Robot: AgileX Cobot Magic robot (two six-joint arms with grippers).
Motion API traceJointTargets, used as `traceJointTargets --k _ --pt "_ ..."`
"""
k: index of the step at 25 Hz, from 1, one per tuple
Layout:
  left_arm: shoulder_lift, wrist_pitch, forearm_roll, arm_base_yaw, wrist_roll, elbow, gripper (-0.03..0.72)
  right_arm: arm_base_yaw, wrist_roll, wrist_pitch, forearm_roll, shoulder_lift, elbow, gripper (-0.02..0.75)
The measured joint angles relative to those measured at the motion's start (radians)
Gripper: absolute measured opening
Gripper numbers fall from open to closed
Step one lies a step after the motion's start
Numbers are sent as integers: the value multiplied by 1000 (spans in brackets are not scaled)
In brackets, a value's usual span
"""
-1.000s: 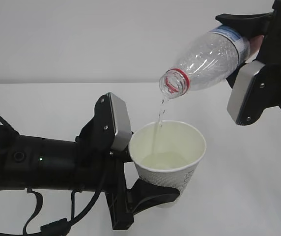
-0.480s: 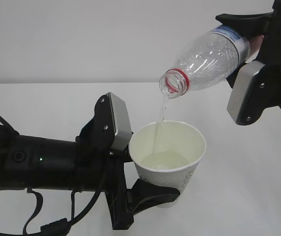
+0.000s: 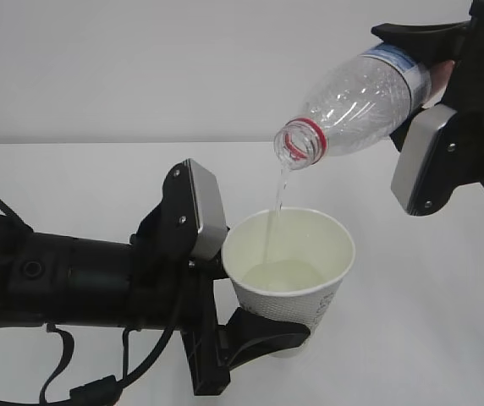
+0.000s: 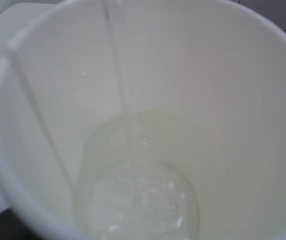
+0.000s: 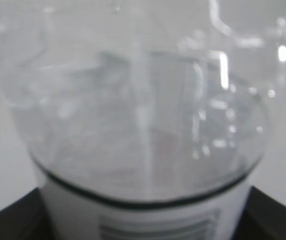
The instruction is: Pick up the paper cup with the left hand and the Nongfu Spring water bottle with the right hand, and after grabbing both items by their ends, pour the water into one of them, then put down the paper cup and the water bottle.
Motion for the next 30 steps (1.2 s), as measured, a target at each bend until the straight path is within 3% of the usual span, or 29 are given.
traceJointTargets --k 30 --pt "1 0 0 0 0 0 543 0 -24 0 0 0 0 512"
